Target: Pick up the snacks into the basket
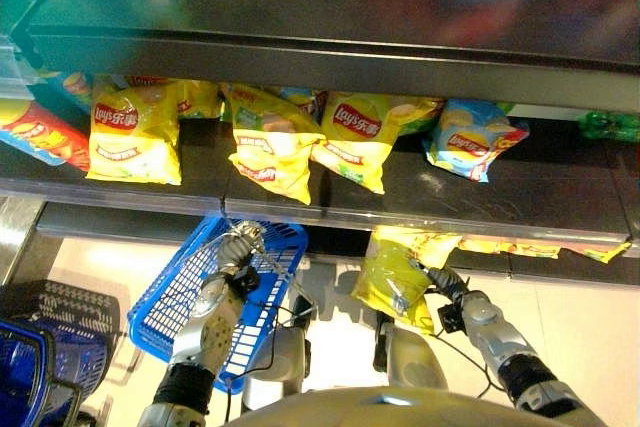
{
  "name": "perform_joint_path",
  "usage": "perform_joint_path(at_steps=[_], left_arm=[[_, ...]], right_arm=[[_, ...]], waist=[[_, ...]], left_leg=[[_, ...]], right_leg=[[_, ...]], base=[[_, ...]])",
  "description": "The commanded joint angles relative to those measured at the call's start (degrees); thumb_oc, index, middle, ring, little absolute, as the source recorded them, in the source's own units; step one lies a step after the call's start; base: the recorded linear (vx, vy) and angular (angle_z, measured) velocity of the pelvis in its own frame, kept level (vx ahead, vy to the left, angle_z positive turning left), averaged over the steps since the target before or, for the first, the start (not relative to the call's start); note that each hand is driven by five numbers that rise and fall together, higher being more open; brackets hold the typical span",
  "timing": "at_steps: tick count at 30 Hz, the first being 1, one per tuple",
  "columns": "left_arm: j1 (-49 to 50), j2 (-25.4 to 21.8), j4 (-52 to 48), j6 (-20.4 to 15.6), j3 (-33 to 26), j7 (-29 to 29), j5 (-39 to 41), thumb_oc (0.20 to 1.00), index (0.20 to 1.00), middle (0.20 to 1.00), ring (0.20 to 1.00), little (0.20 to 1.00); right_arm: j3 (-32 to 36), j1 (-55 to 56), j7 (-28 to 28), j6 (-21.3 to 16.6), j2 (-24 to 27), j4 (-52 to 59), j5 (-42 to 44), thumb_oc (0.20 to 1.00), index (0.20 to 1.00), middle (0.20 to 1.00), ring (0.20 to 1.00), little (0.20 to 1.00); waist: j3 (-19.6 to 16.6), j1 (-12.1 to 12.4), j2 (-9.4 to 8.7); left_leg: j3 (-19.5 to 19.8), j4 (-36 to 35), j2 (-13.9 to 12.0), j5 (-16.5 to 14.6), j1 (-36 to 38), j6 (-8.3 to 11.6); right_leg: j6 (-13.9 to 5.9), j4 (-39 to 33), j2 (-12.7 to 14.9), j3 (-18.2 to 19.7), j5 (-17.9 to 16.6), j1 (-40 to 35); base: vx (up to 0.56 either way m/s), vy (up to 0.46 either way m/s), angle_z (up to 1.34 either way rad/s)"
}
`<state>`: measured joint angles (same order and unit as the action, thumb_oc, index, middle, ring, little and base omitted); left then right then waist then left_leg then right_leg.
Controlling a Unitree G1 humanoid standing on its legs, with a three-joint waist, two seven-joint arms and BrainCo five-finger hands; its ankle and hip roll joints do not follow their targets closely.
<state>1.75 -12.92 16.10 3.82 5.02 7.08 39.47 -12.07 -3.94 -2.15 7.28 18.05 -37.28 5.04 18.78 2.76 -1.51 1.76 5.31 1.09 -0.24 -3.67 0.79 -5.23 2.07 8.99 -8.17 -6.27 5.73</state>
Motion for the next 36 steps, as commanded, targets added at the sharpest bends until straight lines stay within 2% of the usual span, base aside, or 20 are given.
perform_joint_path(at_steps=[1, 3, 4, 7, 8, 9, 11, 12, 13, 14, 15, 18, 21, 23, 24, 27, 30, 33, 34, 36], left_arm=[[-1.75, -1.49, -3.80, -2.66, 2.26, -3.29, -3.90, 0.200, 0.200, 0.200, 0.200, 0.200], [-1.54, -1.52, -3.46, -2.50, 2.17, -3.41, -4.12, 0.200, 0.200, 0.200, 0.200, 0.200], [-0.31, -1.60, -3.74, -2.27, 1.52, -3.94, -4.64, 0.200, 0.200, 0.200, 0.200, 0.200], [0.78, -1.18, -3.45, -2.09, 1.18, -4.38, -5.04, 0.200, 0.200, 0.200, 0.200, 0.200], [1.55, -0.74, -2.92, -2.13, 1.13, -4.34, -4.89, 0.200, 0.200, 0.200, 0.200, 0.200], [1.56, -0.73, -2.91, -2.13, 1.13, -4.34, -4.89, 0.200, 0.200, 0.200, 0.200, 0.200], [1.27, -0.25, -1.98, -2.09, 2.00, -4.66, -5.30, 0.200, 0.200, 0.200, 0.200, 0.200], [0.17, -0.09, -1.66, -2.03, 2.58, -5.09, -5.90, 0.200, 0.200, 0.200, 0.200, 0.200], [-0.14, -0.03, -1.56, -1.92, 2.71, -5.37, -6.28, 0.200, 0.200, 0.200, 0.200, 0.200], [-0.14, -0.03, -1.55, -1.93, 2.70, -5.37, -6.28, 0.200, 0.200, 0.200, 0.200, 0.200], [-0.83, 0.45, -1.53, -2.15, 2.77, -5.47, -6.46, 0.200, 0.200, 0.200, 0.200, 0.200], [-1.09, 1.22, -1.18, -1.82, 3.17, -5.81, -6.09, 0.200, 0.200, 0.200, 0.200, 0.200], [-0.88, 1.58, -0.97, -1.48, 3.58, -5.87, -6.25, 0.200, 0.200, 0.200, 0.200, 0.200], [-1.07, 1.46, -0.90, -1.20, 4.58, -6.03, -7.06, 0.200, 0.200, 0.200, 0.200, 0.200], [-1.07, 1.45, -0.90, -1.20, 4.58, -6.03, -7.06, 0.200, 0.200, 0.200, 0.200, 0.200], [-1.22, 0.73, -1.88, -0.82, 4.97, -6.19, -7.05, 0.200, 0.200, 0.200, 0.200, 0.200], [-3.04, -0.80, -2.54, -1.09, 5.63, -5.87, -6.59, 0.200, 0.200, 0.200, 0.200, 0.200], [-4.12, -1.77, -3.17, -1.35, 5.40, -5.22, -6.34, 0.200, 0.200, 0.200, 0.200, 0.200], [-5.10, -1.96, -3.77, -1.46, 5.75, -4.78, -6.27, 0.200, 0.200, 0.200, 0.200, 0.200], [-5.75, -1.70, -3.71, -1.65, 6.12, -4.56, -6.19, 0.200, 0.200, 0.200, 0.200, 0.200]], right_arm=[[-0.12, -2.92, -0.58, -3.50, 0.54, 2.03, 0.58, 0.200, 0.200, 0.200, 0.200, 0.200], [-0.23, -2.74, -0.71, -3.39, 0.48, 1.85, 0.46, 0.200, 0.200, 0.200, 0.200, 0.200], [-0.43, -2.46, -1.22, -3.10, 0.69, 2.19, 0.03, 0.200, 0.200, 0.200, 0.200, 0.200], [-0.71, -2.21, -1.32, -2.98, 1.13, 1.88, -0.38, 0.200, 0.200, 0.200, 0.200, 0.200], [-0.80, -1.83, -1.50, -2.93, 1.92, 2.43, -0.25, 0.200, 0.200, 0.200, 0.200, 0.200], [-0.81, -1.82, -1.50, -2.93, 1.94, 2.44, -0.25, 0.200, 0.200, 0.200, 0.200, 0.200], [-0.37, -1.02, -1.48, -2.91, 2.93, 3.19, 0.13, 0.200, 0.200, 0.200, 0.200, 0.200], [0.15, -1.69, -1.16, -2.94, 3.86, 3.23, 0.04, 0.200, 0.200, 0.200, 0.200, 0.200], [0.13, -2.02, -1.18, -2.82, 4.01, 2.98, -0.16, 0.200, 0.200, 0.200, 0.200, 0.200], [0.12, -2.03, -1.18, -2.83, 4.01, 2.97, -0.17, 0.200, 0.200, 0.200, 0.200, 0.200], [0.53, -2.42, -1.14, -2.87, 3.96, 2.79, 0.01, 0.200, 0.200, 0.200, 0.200, 0.200], [0.46, -2.30, -1.53, -2.65, 3.51, 2.78, -0.21, 0.200, 0.200, 0.200, 0.200, 0.200], [0.47, -1.67, -1.64, -2.46, 3.39, 3.21, -0.79, 0.200, 0.200, 0.200, 0.200, 0.200], [1.00, -0.81, -1.14, -2.36, 2.86, 2.83, -0.99, 0.200, 0.200, 0.200, 0.200, 0.200], [1.00, -0.81, -1.14, -2.37, 2.86, 2.82, -0.99, 0.200, 0.200, 0.200, 0.200, 0.200], [1.17, -0.81, -1.03, -2.16, 2.78, 3.42, -0.96, 0.200, 0.200, 0.200, 0.200, 0.200], [-1.10, -4.23, -1.43, -1.59, 2.53, 3.86, -2.07, 0.200, 0.200, 0.200, 0.200, 0.200], [-2.38, -6.63, -1.24, -1.36, 1.89, 4.36, -1.95, 0.200, 0.200, 0.200, 0.200, 0.200], [-3.73, -8.07, -1.19, -1.53, 2.06, 4.94, -1.64, 0.200, 0.200, 0.200, 0.200, 0.200], [-4.20, -8.57, -1.17, -1.75, 1.95, 5.20, -1.11, 0.200, 0.200, 0.200, 0.200, 0.200]], waist=[[-7.30, 1.71, 0.96], [-7.80, 1.92, 1.07], [-8.45, 2.62, 0.98], [-8.88, 2.82, 1.60], [-8.83, 2.36, 2.79], [-8.89, 2.30, 2.81], [-8.40, 1.67, 4.00], [-7.43, 1.06, 3.10], [-7.82, 0.74, 2.79], [-7.77, 0.65, 2.81], [-7.95, -0.33, 2.02], [-9.81, -1.54, 2.52], [-11.18, -2.64, 3.19], [-12.20, -3.50, 3.48], [-12.19, -3.52, 3.48], [-10.87, -3.64, 3.20], [-7.11, -3.58, 2.35], [-5.47, -3.26, 2.08], [-4.41, -2.64, 2.36], [-4.14, -2.35, 2.27]], left_leg=[[-1.08, -2.23, 0.29, 0.81, -1.03, -2.48], [-0.91, -1.92, 0.12, 0.84, -1.15, -2.38], [-1.02, -0.97, 0.10, 0.77, -1.50, -1.94], [-1.06, -0.60, -0.73, 1.74, -1.75, -1.08], [0.11, -1.93, -2.04, 4.67, -2.86, 0.35], [0.17, -1.99, -2.05, 4.73, -2.91, 0.37], [2.10, -4.61, -3.15, 8.59, -4.33, 1.92], [4.41, -0.31, -0.78, 4.95, -4.73, 2.02], [5.07, 1.03, 0.57, 3.34, -4.44, 1.80], [5.16, 1.24, 0.60, 3.17, -4.47, 1.79], [2.26, 6.05, 2.09, -2.12, -2.61, 0.99], [-0.06, 5.52, 2.29, -5.08, 2.01, 0.29], [-0.12, 1.27, 1.28, -4.99, 4.69, 0.09], [-0.16, -4.60, 0.24, -3.17, 5.81, 0.03], [-0.14, -4.69, 0.24, -3.11, 5.86, 0.03], [-0.04, -5.62, 1.15, -2.31, 5.56, -0.70], [-1.14, -5.47, 2.20, -0.72, 0.63, -1.77], [-2.40, -3.17, 2.15, -0.16, -3.76, -2.41], [-3.29, -1.24, 1.80, 0.09, -7.70, -2.93], [-3.20, -1.34, 2.12, 0.36, -9.06, -2.80]], right_leg=[[-1.93, 11.30, -2.89, 4.83, 11.25, -3.64], [-1.82, 11.65, -3.31, 5.58, 12.12, -4.50], [-1.32, 9.14, -3.70, 6.11, 12.79, -6.99], [-0.58, 7.28, -4.19, 5.59, 13.15, -7.54], [0.38, 6.02, -5.80, 5.77, 13.44, -6.95], [0.40, 5.99, -5.82, 5.71, 13.42, -6.90], [1.11, 4.45, -6.82, 4.85, 13.08, -6.37], [1.37, 3.95, -5.72, 4.07, 11.59, -4.44], [1.31, 3.16, -5.35, 3.67, 10.64, -3.69], [1.30, 3.15, -5.34, 3.58, 10.69, -3.80], [0.92, 1.84, -4.25, 3.06, 8.95, -3.52], [0.94, 0.93, -4.65, 2.64, 8.16, -3.24], [0.73, 0.64, -5.42, 2.07, 7.58, -2.88], [0.32, -0.08, -5.53, 1.14, 6.69, -2.70], [0.32, -0.10, -5.52, 1.12, 6.68, -2.72], [-0.53, 0.24, -4.45, 1.19, 4.73, -1.36], [-1.55, 1.79, -3.79, 2.84, 1.60, 5.83], [-1.52, 6.15, -4.70, 3.42, 2.41, 9.40], [-0.79, 8.78, -4.62, 3.85, 5.07, 9.37], [-0.41, 6.89, -4.52, 5.36, 5.23, 8.75]], base=[[0.04, -0.126, 0.03], [-0.02, -0.172, 0.11], [-0.07, -0.303, 0.17], [-0.09, -0.213, -0.06], [-0.16, -0.244, -0.11], [-0.19, -0.239, 0.03], [-0.28, -0.201, 0.14], [-0.40, -0.214, 0.27], [-0.30, -0.140, 0.33], [-0.21, -0.117, 0.49], [-0.20, -0.090, 0.39], [-0.14, -0.018, 0.28], [-0.08, 0.054, -0.05], [-0.09, 0.103, 0.33], [-0.15, 0.193, 0.18], [-0.16, 0.146, 0.10], [-0.28, 0.139, -0.14], [-0.32, 0.093, -0.45], [-0.18, 0.041, -0.31], [-0.17, 0.021, -0.38]])
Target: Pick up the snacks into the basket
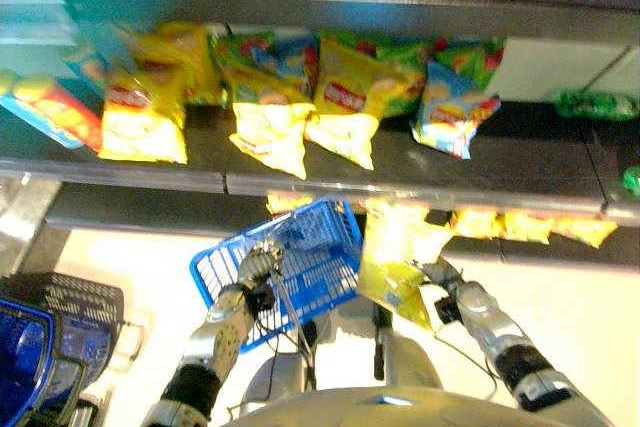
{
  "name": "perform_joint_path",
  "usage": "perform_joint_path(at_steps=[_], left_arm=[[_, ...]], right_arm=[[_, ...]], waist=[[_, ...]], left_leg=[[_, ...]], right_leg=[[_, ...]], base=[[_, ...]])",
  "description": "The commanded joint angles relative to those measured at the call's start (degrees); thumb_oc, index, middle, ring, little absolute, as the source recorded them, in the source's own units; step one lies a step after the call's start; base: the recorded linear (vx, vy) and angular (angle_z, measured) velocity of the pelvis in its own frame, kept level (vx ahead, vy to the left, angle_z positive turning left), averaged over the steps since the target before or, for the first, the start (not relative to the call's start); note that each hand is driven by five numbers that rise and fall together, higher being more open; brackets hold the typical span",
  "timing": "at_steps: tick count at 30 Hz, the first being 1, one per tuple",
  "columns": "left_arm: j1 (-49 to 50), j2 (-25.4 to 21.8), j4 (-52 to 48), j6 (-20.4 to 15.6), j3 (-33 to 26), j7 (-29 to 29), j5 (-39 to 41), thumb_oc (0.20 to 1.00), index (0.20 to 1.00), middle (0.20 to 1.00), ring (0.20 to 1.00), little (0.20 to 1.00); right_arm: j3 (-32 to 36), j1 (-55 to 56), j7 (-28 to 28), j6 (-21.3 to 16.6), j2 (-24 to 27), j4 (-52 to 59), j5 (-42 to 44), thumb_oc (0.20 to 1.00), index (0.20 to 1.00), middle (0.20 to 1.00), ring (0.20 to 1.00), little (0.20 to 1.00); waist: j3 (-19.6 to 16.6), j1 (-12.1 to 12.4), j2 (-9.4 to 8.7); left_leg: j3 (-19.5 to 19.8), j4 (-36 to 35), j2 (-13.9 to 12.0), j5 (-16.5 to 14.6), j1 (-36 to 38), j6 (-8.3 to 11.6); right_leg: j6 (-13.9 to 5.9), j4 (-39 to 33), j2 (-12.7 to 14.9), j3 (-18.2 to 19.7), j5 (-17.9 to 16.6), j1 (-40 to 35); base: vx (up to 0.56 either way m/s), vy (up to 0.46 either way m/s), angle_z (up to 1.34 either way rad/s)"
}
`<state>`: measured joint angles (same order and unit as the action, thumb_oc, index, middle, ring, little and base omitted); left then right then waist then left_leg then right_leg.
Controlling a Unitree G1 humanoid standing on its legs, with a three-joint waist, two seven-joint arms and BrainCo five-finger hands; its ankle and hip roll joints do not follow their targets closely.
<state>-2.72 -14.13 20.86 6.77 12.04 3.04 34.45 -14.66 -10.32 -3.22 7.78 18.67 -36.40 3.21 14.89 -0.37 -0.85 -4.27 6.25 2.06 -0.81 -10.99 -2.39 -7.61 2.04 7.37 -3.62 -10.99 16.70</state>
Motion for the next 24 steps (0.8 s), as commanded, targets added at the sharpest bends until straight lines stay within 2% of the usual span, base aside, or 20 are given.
perform_joint_path(at_steps=[1, 2, 3, 4, 6, 7, 9, 10, 12, 18, 19, 24], left_arm=[[-2.14, -0.03, -8.30, -4.82, -0.35, -0.04, -0.77, 0.200, 0.200, 0.200, 0.200, 0.200], [-3.66, 0.79, -8.66, -5.28, 0.48, 1.05, 0.15, 0.200, 0.200, 0.200, 0.200, 0.200], [-3.73, 0.79, -8.63, -5.29, 0.46, 1.06, 0.16, 0.200, 0.200, 0.200, 0.200, 0.200], [-6.44, 1.38, -9.68, -5.99, 2.32, 2.52, 1.66, 0.200, 0.200, 0.200, 0.200, 0.200], [-6.85, 1.70, -9.79, -6.25, 2.61, 2.75, 2.04, 0.200, 0.200, 0.200, 0.200, 0.200], [-9.05, 2.62, -10.47, -6.83, 4.40, 3.89, 3.19, 0.200, 0.200, 0.200, 0.200, 0.200], [-9.07, 2.62, -10.46, -6.83, 4.39, 3.89, 3.20, 0.200, 0.200, 0.200, 0.200, 0.200], [-12.32, 3.55, -10.79, -7.41, 6.37, 4.94, 3.92, 0.200, 0.200, 0.200, 0.200, 0.200], [-14.46, 3.61, -11.50, -7.95, 7.75, 5.73, 4.65, 0.200, 0.200, 0.200, 0.200, 0.200], [-17.55, 4.10, -13.27, -8.59, 11.01, 6.39, 6.16, 0.200, 0.200, 0.200, 0.200, 0.200], [-18.47, 4.25, -14.33, -8.91, 12.52, 6.83, 7.35, 0.200, 0.200, 0.200, 0.200, 0.200], [-20.27, 4.60, -16.77, -9.27, 15.33, 7.38, 9.48, 0.200, 0.200, 0.200, 0.200, 0.200]], right_arm=[[-2.27, -2.69, 0.40, -2.67, 1.32, 4.83, 1.38, 0.200, 0.200, 0.200, 0.200, 0.200], [-3.75, -4.84, 1.09, -2.88, 0.80, 5.64, 1.90, 0.200, 0.200, 0.200, 0.200, 0.200], [-3.75, -4.91, 1.10, -2.89, 0.80, 5.61, 1.91, 0.200, 0.200, 0.200, 0.200, 0.200], [-5.22, -6.77, 1.84, -3.33, 1.08, 8.21, 3.43, 0.200, 0.200, 0.200, 0.200, 0.200], [-5.22, -7.10, 2.16, -3.50, 1.09, 8.33, 3.49, 0.200, 0.200, 0.200, 0.200, 0.200], [-6.19, -9.39, 3.68, -3.94, 0.23, 8.01, 4.10, 0.200, 0.200, 0.200, 0.200, 0.200], [-6.19, -9.41, 3.69, -3.95, 0.23, 8.00, 4.10, 0.200, 0.200, 0.200, 0.200, 0.200], [-7.54, -12.43, 5.58, -4.40, -0.70, 6.59, 3.95, 0.200, 0.200, 0.200, 0.200, 0.200], [-8.81, -14.50, 6.47, -4.83, -1.04, 6.10, 3.62, 0.200, 0.200, 0.200, 0.200, 0.200], [-10.42, -18.16, 7.98, -4.87, -2.15, 3.19, 3.26, 0.200, 0.200, 0.200, 0.200, 0.200], [-11.27, -19.85, 8.53, -4.95, -2.65, 2.04, 3.66, 0.200, 0.200, 0.200, 0.200, 0.200], [-12.03, -23.91, 10.67, -5.04, -3.40, -1.46, 4.21, 0.200, 0.200, 0.200, 0.200, 0.200]], waist=[[0.53, 1.32, 1.28], [2.74, 2.02, 1.24], [2.67, 2.04, 1.24], [5.52, 1.45, 1.72], [5.78, 1.43, 1.75], [7.33, 1.06, 2.00], [7.26, 1.05, 2.01], [8.84, 0.60, 2.49], [9.99, 0.40, 2.66], [11.18, 0.24, 3.00], [11.45, 0.47, 3.28], [12.81, 0.76, 3.65]], left_leg=[[3.00, -2.35, 1.45, 1.00, -2.63, 0.42], [2.44, -0.56, 1.22, 1.10, -5.45, 0.60], [2.42, -0.38, 1.20, 1.03, -5.67, 0.60], [1.99, 4.81, 1.37, 0.77, -11.03, 0.65], [2.15, 5.94, 1.44, 0.63, -12.14, 0.70], [2.39, 9.31, 1.78, 0.12, -16.17, 0.59], [2.40, 9.39, 1.77, 0.09, -16.29, 0.59], [2.54, 12.44, 1.89, -0.27, -20.44, 0.66], [2.28, 14.40, 1.88, -0.53, -22.95, 0.69], [2.16, 16.32, 1.81, -0.91, -26.33, 0.74], [2.65, 17.16, 1.84, -2.86, -26.37, 0.82], [2.54, 18.61, 2.11, -3.23, -28.01, 0.74]], right_leg=[[2.18, 5.23, -3.04, 1.79, 9.61, -2.09], [2.23, 5.41, -2.48, 1.07, 8.63, 1.06], [2.23, 5.49, -2.50, 1.10, 8.63, 1.24], [2.88, 9.81, -2.99, 0.99, 8.77, 7.20], [3.06, 10.36, -2.95, 0.73, 8.99, 8.09], [3.61, 12.98, -2.77, -0.02, 9.53, 12.07], [3.61, 13.04, -2.77, -0.03, 9.55, 12.18], [3.98, 15.07, -2.72, -0.35, 9.72, 15.85], [4.16, 16.69, -2.48, -0.22, 9.84, 18.30], [4.32, 18.90, -2.52, 0.19, 10.19, 21.76], [4.08, 20.34, -2.89, 0.45, 11.95, 22.23], [4.20, 21.63, -2.61, 0.36, 11.99, 23.79]], base=[[-0.22, -0.001, -0.21], [-0.17, -0.004, -0.05], [-0.27, -0.038, -0.22], [-0.15, -0.039, -0.22], [-0.11, -0.056, 0.01], [-0.08, -0.060, 0.12], [-0.08, -0.038, 0.11], [-0.09, -0.030, 0.18], [-0.11, -0.027, 0.08], [-0.04, -0.011, 0.01], [0.03, -0.005, 0.03], [-0.01, 0.001, 0.02]])
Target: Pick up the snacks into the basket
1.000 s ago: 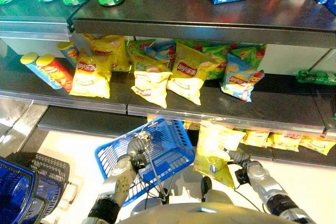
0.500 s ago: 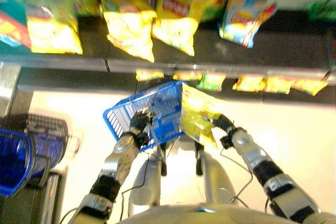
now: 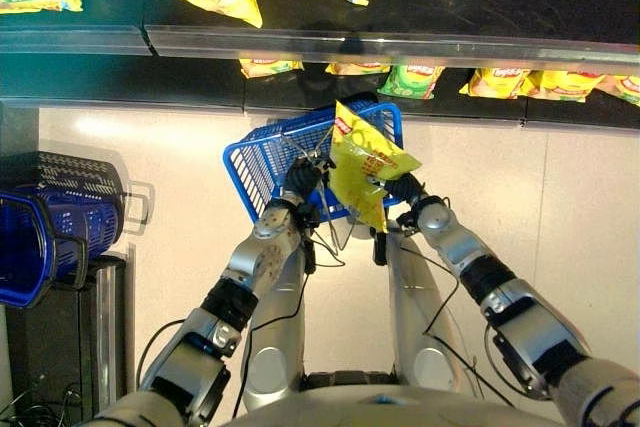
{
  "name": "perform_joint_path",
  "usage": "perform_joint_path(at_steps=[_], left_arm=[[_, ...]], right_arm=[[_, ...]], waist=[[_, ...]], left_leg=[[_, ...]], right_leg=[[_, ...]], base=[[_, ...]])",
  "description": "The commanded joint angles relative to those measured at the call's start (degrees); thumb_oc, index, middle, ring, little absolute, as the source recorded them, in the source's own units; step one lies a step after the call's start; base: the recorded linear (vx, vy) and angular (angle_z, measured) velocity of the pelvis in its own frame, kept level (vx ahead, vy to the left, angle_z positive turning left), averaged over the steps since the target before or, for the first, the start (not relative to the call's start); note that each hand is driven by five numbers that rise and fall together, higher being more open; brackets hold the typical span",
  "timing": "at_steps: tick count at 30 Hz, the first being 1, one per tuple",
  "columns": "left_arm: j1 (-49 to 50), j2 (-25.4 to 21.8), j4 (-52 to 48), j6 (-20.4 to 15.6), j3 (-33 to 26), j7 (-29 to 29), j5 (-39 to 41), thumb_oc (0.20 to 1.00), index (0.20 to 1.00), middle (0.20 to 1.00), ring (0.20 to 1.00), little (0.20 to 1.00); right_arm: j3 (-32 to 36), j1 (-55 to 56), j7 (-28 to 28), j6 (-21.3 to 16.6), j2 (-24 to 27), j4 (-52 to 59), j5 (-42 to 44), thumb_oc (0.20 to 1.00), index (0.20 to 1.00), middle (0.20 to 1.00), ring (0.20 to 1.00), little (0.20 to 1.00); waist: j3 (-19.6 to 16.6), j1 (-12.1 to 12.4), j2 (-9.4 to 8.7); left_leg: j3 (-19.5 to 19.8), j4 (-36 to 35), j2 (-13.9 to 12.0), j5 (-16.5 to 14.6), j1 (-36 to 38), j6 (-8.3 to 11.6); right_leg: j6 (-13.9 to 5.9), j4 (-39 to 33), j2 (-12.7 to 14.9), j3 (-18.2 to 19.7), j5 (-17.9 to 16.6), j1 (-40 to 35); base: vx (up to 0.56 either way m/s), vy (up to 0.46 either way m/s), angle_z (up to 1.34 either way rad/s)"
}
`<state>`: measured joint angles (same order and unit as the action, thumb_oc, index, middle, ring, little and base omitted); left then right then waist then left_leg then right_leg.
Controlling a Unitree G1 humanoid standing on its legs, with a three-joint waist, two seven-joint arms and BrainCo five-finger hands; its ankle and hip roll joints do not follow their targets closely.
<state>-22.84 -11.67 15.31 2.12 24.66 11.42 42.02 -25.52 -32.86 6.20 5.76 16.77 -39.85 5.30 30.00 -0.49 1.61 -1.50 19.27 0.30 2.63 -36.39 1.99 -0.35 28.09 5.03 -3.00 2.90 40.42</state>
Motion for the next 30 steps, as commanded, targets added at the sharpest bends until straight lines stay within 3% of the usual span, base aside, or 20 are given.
perform_joint_path(at_steps=[1, 8, 9, 10, 11, 15, 30], left_arm=[[-0.49, 2.01, -12.12, -4.73, 3.43, -0.92, 2.43, 0.200, 0.200, 0.200, 0.200, 0.200], [-1.16, -0.18, -19.89, -5.00, 6.99, -1.00, 3.71, 0.200, 0.200, 0.200, 0.200, 0.200], [-1.42, -0.42, -21.19, -5.25, 7.60, -0.79, 4.07, 0.200, 0.200, 0.200, 0.200, 0.200], [-1.29, -0.39, -21.13, -5.23, 7.65, -0.79, 4.10, 0.200, 0.200, 0.200, 0.200, 0.200], [-1.85, -0.27, -22.19, -5.23, 7.94, -0.52, 4.39, 0.200, 0.200, 0.200, 0.200, 0.200], [-2.48, -0.48, -24.88, -5.50, 8.57, 0.31, 4.90, 0.200, 0.200, 0.200, 0.200, 0.200], [-5.25, 1.23, -27.94, -5.59, 9.93, 0.98, 6.18, 0.200, 0.200, 0.200, 0.200, 0.200]], right_arm=[[-1.22, -2.69, 1.87, -2.91, -1.52, 0.90, 2.17, 0.200, 0.200, 0.200, 0.200, 0.200], [-1.26, -11.97, 4.92, -1.61, -0.58, -10.16, 0.82, 0.200, 0.200, 0.200, 0.200, 0.200], [-1.34, -13.49, 5.37, -1.07, -0.38, -12.42, -0.09, 0.200, 0.200, 0.200, 0.200, 0.200], [-1.36, -13.37, 5.34, -1.05, -0.43, -12.50, -0.08, 0.200, 0.200, 0.200, 0.200, 0.200], [-1.52, -14.82, 5.74, -0.47, -0.35, -16.22, -1.32, 0.200, 0.200, 0.200, 0.200, 0.200], [-2.03, -16.80, 6.80, 0.95, 0.01, -22.47, -4.52, 0.200, 0.200, 0.200, 0.200, 0.200], [-6.63, -18.95, 5.66, 4.63, 0.75, -30.04, -19.23, 0.200, 0.200, 0.200, 0.200, 0.200]], waist=[[-1.95, 1.07, 1.29], [-0.23, 2.79, 2.45], [-0.20, 2.99, 2.53], [-0.20, 3.11, 2.64], [-0.20, 3.26, 2.79], [-0.20, 3.67, 3.49], [-0.20, 3.55, 4.21]], left_leg=[[-0.28, 5.63, 3.91, -6.65, -2.96, -3.61], [-0.17, 5.46, 4.38, -6.10, -4.76, -3.39], [-0.54, 4.95, 4.53, -4.18, -6.16, -3.69], [-0.18, 5.35, 4.43, -5.97, -5.17, -3.41], [-0.36, 4.85, 4.72, -4.05, -6.44, -3.69], [-0.21, 3.54, 4.97, -3.54, -6.44, -3.69], [0.00, -0.35, 5.46, -2.36, -5.11, -3.50]], right_leg=[[-3.06, -4.40, -0.21, -0.29, -1.97, 0.34], [-3.10, -4.19, 0.12, -0.77, -2.15, 1.95], [-2.77, -4.94, 0.37, -1.13, -3.94, 3.12], [-3.08, -4.26, 0.16, -0.94, -2.26, 2.31], [-2.81, -5.08, 0.43, -1.19, -4.05, 3.28], [-2.93, -5.91, 0.51, -1.60, -4.47, 3.24], [-3.40, -8.88, 0.88, -2.26, -5.41, 2.38]], base=[[-0.04, -0.014, 0.03], [-0.03, -0.003, 0.04], [-0.01, 0.000, 0.03], [-0.08, 0.004, 0.03], [0.00, -0.001, 0.07], [-0.02, 0.007, 0.10], [0.00, 0.000, 0.01]])
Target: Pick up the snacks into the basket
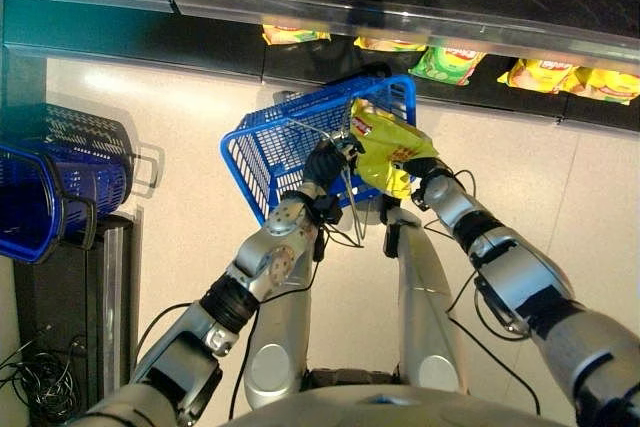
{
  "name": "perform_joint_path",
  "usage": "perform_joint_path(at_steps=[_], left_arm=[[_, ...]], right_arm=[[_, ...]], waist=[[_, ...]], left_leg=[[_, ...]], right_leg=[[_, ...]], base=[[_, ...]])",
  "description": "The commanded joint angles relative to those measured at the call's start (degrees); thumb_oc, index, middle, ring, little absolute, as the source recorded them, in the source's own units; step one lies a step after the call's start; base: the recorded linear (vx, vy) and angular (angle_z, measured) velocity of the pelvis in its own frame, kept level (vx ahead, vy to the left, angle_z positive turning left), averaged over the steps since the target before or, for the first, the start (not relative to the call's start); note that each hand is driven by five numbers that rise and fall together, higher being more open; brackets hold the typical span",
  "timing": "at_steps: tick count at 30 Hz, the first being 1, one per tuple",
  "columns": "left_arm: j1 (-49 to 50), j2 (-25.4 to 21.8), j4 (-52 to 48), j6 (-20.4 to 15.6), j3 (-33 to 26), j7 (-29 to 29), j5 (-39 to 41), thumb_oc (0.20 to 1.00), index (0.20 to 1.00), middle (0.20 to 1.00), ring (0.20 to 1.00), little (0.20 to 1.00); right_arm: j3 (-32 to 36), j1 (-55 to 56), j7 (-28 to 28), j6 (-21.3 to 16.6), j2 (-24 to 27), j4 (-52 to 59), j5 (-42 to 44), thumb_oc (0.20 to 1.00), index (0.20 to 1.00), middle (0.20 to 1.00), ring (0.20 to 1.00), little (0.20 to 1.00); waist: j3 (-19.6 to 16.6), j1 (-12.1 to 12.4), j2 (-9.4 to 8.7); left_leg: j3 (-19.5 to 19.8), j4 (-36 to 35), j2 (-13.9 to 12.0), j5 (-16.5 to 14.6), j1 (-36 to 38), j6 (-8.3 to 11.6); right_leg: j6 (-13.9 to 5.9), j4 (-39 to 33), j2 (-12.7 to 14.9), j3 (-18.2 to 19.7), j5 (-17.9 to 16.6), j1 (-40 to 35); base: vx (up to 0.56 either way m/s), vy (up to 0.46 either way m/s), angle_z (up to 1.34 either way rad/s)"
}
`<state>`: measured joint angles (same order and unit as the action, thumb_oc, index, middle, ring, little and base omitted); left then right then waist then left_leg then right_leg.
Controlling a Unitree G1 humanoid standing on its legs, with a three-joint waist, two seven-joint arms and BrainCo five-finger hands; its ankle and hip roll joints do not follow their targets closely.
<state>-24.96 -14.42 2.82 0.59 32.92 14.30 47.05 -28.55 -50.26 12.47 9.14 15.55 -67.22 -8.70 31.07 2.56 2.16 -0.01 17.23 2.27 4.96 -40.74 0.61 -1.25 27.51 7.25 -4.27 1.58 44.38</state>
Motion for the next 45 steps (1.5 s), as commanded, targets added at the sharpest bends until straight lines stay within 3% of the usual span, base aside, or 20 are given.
perform_joint_path(at_steps=[1, 7, 16, 25, 26, 27, 28, 45], left_arm=[[-3.48, 4.22, -15.59, -4.20, 1.85, -1.94, 1.33, 0.200, 0.200, 0.200, 0.200, 0.200], [-4.45, 4.85, -15.70, -4.40, 2.83, -2.19, 1.69, 0.200, 0.200, 0.200, 0.200, 0.200], [-4.45, 5.38, -15.58, -4.11, 7.19, -3.38, 4.72, 0.200, 0.200, 0.200, 0.200, 0.200], [-3.05, 3.42, -17.96, -3.85, 9.56, -3.90, 6.75, 0.200, 0.200, 0.200, 0.200, 0.200], [-3.06, 3.42, -17.96, -3.85, 9.56, -3.90, 6.75, 0.200, 0.200, 0.200, 0.200, 0.200], [-3.02, 3.27, -18.17, -3.81, 9.75, -3.89, 6.97, 0.200, 0.200, 0.200, 0.200, 0.200], [-3.35, 3.24, -18.31, -3.94, 10.23, -4.09, 7.18, 0.200, 0.200, 0.200, 0.200, 0.200], [-3.76, 3.88, -18.38, -4.11, 9.37, -4.07, 6.87, 0.200, 0.200, 0.200, 0.200, 0.200]], right_arm=[[-5.11, -1.56, -1.09, 1.77, 2.21, -3.08, -8.94, 0.200, 0.200, 0.200, 0.200, 0.200], [-6.75, -2.24, -1.25, 1.97, 2.17, -3.29, -14.03, 0.200, 0.200, 0.200, 0.200, 0.200], [-3.74, -10.16, 2.45, 0.11, 0.20, -1.13, -6.66, 0.200, 0.200, 0.200, 0.200, 0.200], [-0.88, -15.76, 5.67, -0.40, 1.39, -5.16, -1.03, 0.200, 0.200, 0.200, 0.200, 0.200], [-0.88, -15.77, 5.67, -0.40, 1.39, -5.17, -1.02, 0.404, 0.404, 0.404, 0.404, 0.404], [-1.30, -16.25, 5.25, -0.28, 1.75, -6.06, -1.48, 0.853, 0.853, 0.853, 0.853, 0.853], [-1.39, -17.02, 5.36, -0.14, 1.97, -6.81, -1.92, 1.000, 1.000, 1.000, 1.000, 1.000], [-1.38, -15.59, 4.64, 2.02, 2.74, -11.30, -6.10, 1.000, 1.000, 1.000, 1.000, 1.000]], waist=[[-1.27, 0.49, 3.88], [-1.27, 0.54, 4.52], [-1.27, 1.67, 6.27], [-1.27, 3.06, 7.89], [-1.27, 3.07, 7.90], [-1.27, 3.16, 8.04], [-1.27, 3.31, 8.19], [-1.27, 3.52, 8.64]], left_leg=[[-1.56, 1.46, 3.49, -4.60, -0.73, -2.06], [-1.36, 0.88, 3.58, -4.22, -0.74, -1.94], [-1.30, 0.07, 3.94, -3.71, -1.40, -2.29], [-0.89, -0.43, 4.38, -3.40, -1.88, -2.43], [-0.89, -0.42, 4.38, -3.40, -1.88, -2.43], [-0.85, -0.50, 4.44, -3.30, -2.00, -2.43], [-0.79, -0.59, 4.57, -3.22, -2.16, -2.44], [-1.14, -0.78, 5.04, -2.94, -3.26, -2.66]], right_leg=[[-2.52, -8.47, -1.29, -1.06, -4.14, -1.65], [-2.66, -8.83, -1.12, -1.46, -4.15, -1.70], [-2.74, -8.79, -0.94, -1.50, -4.27, -0.56], [-2.95, -8.51, -0.48, -2.13, -4.38, 0.06], [-2.95, -8.51, -0.48, -2.13, -4.38, 0.07], [-2.97, -8.44, -0.40, -2.20, -4.44, 0.21], [-3.03, -8.48, -0.32, -2.19, -4.55, 0.29], [-3.18, -8.44, 0.14, -2.22, -5.09, 1.44]], base=[[0.00, 0.000, 0.00], [0.00, 0.000, 0.00], [0.00, 0.000, 0.00], [0.00, 0.003, 0.03], [0.00, 0.000, 0.00], [0.00, 0.015, 0.03], [0.00, 0.015, 0.05], [0.00, 0.009, 0.04]])
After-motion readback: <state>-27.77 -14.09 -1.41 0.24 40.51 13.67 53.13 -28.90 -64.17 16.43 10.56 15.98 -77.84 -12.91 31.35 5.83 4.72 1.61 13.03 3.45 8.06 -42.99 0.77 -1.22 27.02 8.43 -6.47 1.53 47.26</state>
